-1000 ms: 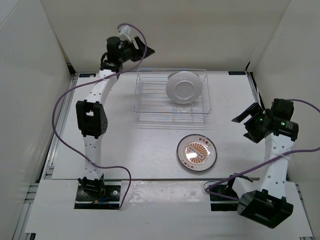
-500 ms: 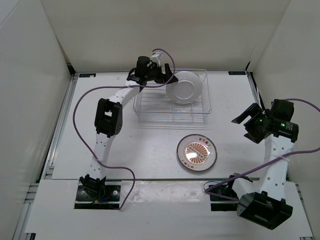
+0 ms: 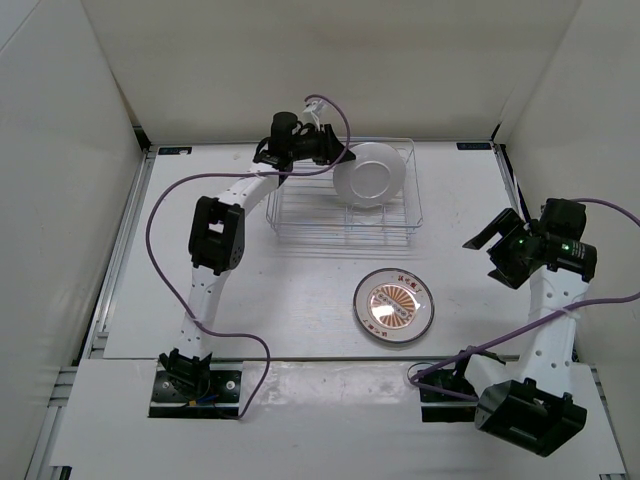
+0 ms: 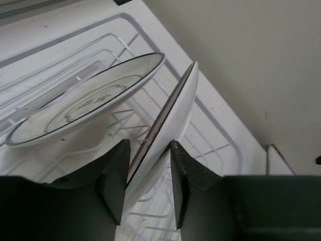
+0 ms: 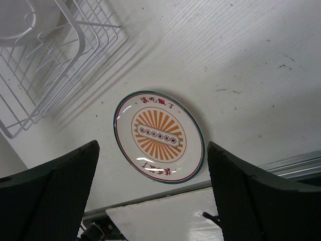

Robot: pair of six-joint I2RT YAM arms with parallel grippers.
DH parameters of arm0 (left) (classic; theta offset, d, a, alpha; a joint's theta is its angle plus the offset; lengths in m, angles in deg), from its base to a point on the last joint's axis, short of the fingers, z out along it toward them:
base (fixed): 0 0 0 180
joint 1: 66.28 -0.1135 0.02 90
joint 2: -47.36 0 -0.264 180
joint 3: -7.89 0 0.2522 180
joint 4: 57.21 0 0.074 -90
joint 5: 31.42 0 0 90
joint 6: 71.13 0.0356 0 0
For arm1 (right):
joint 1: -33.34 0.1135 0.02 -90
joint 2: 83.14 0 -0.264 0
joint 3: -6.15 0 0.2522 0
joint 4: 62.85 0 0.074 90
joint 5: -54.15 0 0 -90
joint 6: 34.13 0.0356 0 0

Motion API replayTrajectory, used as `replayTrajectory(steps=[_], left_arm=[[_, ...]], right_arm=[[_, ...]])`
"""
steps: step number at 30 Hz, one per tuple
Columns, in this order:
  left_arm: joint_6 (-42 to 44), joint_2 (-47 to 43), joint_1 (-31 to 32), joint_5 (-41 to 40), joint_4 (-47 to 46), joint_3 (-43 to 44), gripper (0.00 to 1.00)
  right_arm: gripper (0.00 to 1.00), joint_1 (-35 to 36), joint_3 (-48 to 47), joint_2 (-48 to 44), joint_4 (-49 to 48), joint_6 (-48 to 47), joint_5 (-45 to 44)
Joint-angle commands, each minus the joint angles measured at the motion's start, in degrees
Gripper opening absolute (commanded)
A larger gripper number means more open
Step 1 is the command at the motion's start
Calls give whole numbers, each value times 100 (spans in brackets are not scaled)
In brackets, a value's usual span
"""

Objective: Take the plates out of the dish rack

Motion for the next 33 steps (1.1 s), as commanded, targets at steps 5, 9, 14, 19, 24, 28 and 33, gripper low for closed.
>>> replayTrajectory(steps=[5, 9, 14, 19, 24, 28, 33], left_arm=[[-715, -386, 26, 887, -569, 38, 36], [-1118, -508, 17, 1064, -709, 162, 17], [-1697, -650, 0, 809, -1226, 83, 1], [-2683, -501, -27, 677, -1799, 65, 0], [-3421, -509, -18, 580, -1913, 12, 0], [-3589, -536, -62, 449, -1896, 134, 0], [-4002, -518, -150, 115, -2027, 399, 0]], right_arm=[[89, -16, -138, 53, 31, -35, -60], [89, -8, -147, 88, 66, -18, -51], [89, -16, -121, 115, 92, 17, -42], [89, -16, -85, 115, 101, 53, -7], [89, -16, -24, 44, 127, 53, -51], [89, -7, -15, 0, 145, 62, -77], [89, -7, -6, 44, 110, 62, -59]])
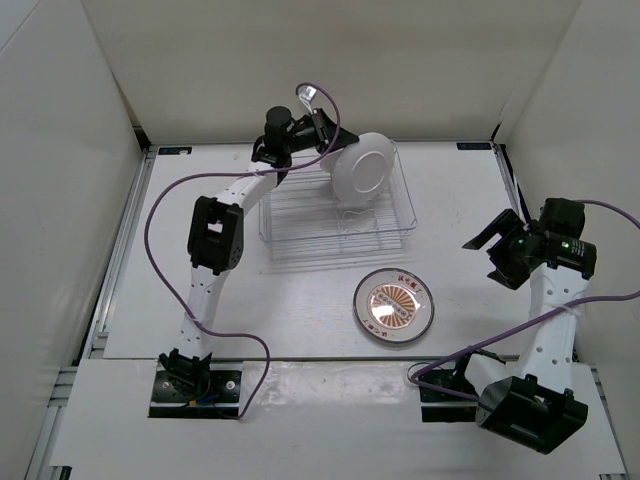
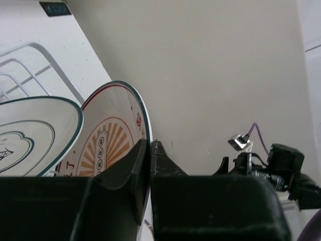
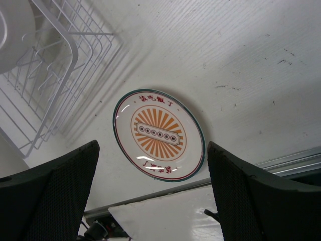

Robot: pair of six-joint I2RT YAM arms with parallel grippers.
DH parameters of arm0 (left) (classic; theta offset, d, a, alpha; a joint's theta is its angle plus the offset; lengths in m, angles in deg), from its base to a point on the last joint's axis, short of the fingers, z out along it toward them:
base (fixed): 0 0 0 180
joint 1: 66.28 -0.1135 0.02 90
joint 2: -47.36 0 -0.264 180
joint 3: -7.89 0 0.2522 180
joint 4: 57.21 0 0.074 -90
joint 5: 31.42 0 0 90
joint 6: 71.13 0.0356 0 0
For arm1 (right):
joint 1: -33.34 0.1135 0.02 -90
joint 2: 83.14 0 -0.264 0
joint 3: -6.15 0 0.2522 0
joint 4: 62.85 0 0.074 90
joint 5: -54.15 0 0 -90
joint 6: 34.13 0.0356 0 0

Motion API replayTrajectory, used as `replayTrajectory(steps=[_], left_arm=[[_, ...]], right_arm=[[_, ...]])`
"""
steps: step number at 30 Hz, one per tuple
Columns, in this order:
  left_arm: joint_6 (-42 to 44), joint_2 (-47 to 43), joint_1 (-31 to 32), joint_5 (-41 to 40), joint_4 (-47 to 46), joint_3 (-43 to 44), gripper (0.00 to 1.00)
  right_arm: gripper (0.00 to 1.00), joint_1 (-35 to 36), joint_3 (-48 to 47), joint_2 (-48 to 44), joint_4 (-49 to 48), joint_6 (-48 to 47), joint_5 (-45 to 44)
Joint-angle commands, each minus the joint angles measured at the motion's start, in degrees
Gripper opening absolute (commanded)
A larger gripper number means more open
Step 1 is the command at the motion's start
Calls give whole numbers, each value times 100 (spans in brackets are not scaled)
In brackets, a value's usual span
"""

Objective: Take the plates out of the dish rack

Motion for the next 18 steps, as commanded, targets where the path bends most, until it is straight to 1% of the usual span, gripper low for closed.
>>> replayTrajectory(steps=[1, 6, 10, 11, 12, 14, 15, 17, 18], left_arm=[[-516, -494, -126, -440, -464, 379, 0], [-893, -529, -214, -1029, -579, 731, 0], [-956, -695, -258, -1101, -545, 871, 0], [-747, -844, -258, -927, -405, 880, 0], [-745, -906, -258, -838, -404, 932, 0], [-272, -1038, -240, -462, 164, 959, 0], [156, -1291, -232, -207, 507, 951, 0], [764, -1486, -214, 84, 790, 846, 0], [871, -1809, -223, 242, 948, 697, 0]], right_arm=[[89, 1, -8, -56, 53, -19, -18], [89, -7, -8, 5, 0, 16, 9], [89, 10, -43, 32, -9, 86, -53], [89, 1, -78, 58, -17, 130, -79], [89, 10, -96, 102, -35, 130, -79], [89, 1, -166, 146, -88, 296, -9], [89, -16, -228, 242, -175, 332, 69], [89, -25, -298, 312, -219, 550, 245], [89, -16, -394, 382, -324, 604, 576]])
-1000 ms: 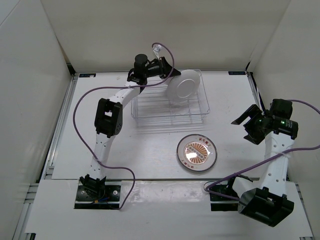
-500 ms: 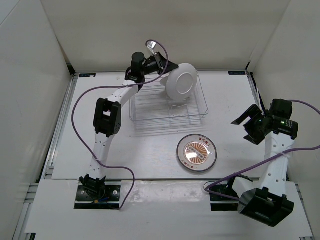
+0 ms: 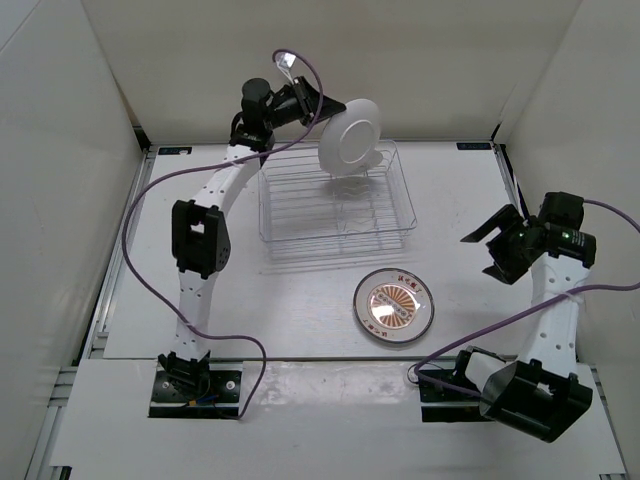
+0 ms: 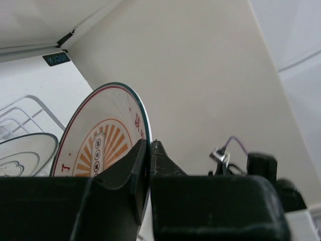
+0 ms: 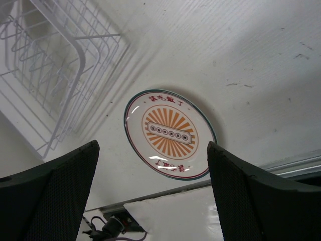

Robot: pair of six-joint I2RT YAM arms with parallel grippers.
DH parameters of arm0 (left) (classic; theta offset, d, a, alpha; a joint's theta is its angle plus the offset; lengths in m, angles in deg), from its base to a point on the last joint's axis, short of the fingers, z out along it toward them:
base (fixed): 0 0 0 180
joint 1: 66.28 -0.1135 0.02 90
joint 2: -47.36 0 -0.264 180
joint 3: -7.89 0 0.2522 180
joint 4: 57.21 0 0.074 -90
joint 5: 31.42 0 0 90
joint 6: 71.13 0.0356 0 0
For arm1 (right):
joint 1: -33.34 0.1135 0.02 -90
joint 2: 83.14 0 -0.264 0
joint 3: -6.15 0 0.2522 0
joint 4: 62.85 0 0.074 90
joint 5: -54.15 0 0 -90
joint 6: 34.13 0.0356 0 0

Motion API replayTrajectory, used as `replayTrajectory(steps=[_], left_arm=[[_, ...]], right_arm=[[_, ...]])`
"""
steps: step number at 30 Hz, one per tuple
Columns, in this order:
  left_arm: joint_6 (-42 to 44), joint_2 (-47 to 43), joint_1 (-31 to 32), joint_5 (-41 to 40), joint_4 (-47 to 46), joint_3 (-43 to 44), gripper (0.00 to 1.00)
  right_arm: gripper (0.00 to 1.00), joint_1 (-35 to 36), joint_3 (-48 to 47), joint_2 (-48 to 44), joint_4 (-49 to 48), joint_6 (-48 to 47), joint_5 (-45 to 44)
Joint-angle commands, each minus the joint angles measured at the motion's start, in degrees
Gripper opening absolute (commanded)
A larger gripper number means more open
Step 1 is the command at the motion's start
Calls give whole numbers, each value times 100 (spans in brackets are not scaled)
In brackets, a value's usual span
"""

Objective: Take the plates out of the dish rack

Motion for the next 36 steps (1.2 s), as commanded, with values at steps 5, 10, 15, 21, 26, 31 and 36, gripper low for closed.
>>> replayTrajectory(steps=[5, 10, 15, 21, 26, 31, 36], left_arm=[[2211, -1915, 193, 1273, 1586, -392, 0], [3044, -2478, 369, 1512, 2518, -779, 0], [3837, -3136, 694, 1512, 3452, -1402, 0], [6826, -3743, 1414, 398, 5798, -1614, 0], [8196, -4305, 2423, -1995, 6590, -2483, 0], [9393, -5202, 3775, -4030, 5803, -4171, 0], [9822, -5458, 4779, -5551, 5230, -4935, 0]], right_arm=[[91, -32, -470, 393, -954, 1002, 1405], [91, -32, -418, 481, -1167, 1706, 2100], [91, -23, -189, 411, -1631, 2426, 3075], [91, -23, -127, 455, -1967, 3298, 4121], [91, -32, -100, 464, -916, 2694, 4474], [91, 39, 222, 104, 344, 1742, 4175], [91, 152, 1320, -467, 248, 1962, 4316]])
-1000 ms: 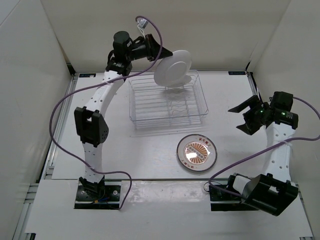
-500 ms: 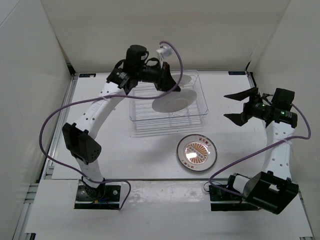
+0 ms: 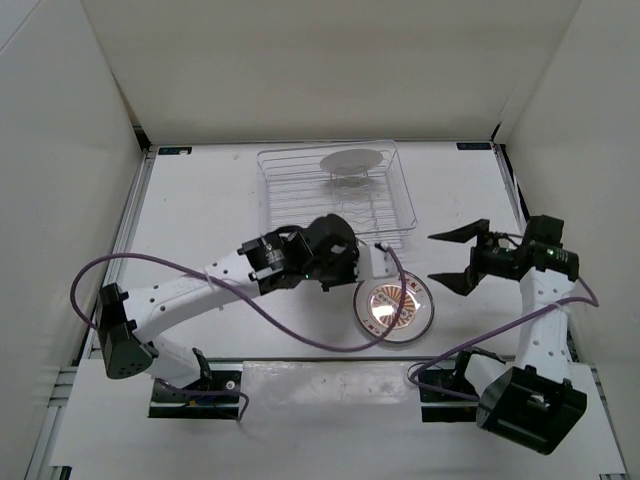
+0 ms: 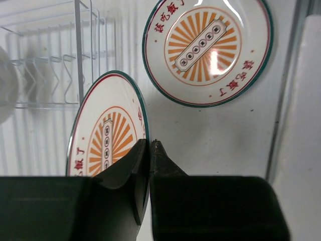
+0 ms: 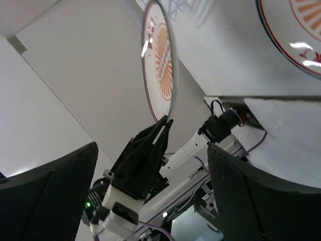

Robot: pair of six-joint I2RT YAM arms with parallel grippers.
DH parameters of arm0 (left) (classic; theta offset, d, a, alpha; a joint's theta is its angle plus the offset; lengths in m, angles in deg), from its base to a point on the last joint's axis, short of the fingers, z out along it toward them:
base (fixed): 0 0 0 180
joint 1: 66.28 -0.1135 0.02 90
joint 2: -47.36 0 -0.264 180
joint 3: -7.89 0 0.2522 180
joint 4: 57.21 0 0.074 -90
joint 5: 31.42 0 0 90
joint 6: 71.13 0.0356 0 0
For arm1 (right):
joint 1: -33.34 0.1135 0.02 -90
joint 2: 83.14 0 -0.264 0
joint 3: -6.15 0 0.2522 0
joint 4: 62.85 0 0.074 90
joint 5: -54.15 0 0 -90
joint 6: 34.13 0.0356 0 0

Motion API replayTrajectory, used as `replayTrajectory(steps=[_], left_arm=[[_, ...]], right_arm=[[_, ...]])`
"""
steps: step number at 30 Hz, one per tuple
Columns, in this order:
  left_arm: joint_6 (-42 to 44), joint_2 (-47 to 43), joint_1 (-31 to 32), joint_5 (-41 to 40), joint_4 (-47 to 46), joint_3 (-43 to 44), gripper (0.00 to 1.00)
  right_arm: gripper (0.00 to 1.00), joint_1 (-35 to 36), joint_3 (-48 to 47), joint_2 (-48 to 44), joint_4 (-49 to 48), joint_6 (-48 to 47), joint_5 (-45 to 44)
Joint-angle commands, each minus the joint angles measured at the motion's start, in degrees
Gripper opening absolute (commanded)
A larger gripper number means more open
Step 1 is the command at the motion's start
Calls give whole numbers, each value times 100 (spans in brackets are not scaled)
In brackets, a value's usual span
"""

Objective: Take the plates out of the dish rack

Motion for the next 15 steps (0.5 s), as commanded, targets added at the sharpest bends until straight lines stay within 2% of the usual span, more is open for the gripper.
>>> replayTrajectory(steps=[1, 2, 4, 5, 15], left_arm=[[705, -339, 582, -1609, -611, -386, 0], [758, -401, 931, -1975, -786, -526, 0], [855, -419, 1154, -2163, -866, -685, 0], [933, -419, 1450, -2512, -989, -712, 0], [1127, -235, 2366, -2963, -1253, -607, 0]], right_arm=[[91, 133, 452, -365, 316, -119, 172], [91, 186, 706, -470, 290, -75, 181], [91, 265, 874, -593, 167, -5, 242], [91, 335, 1084, -672, 114, 13, 242], [91, 775, 2026, -1235, -369, 276, 286]])
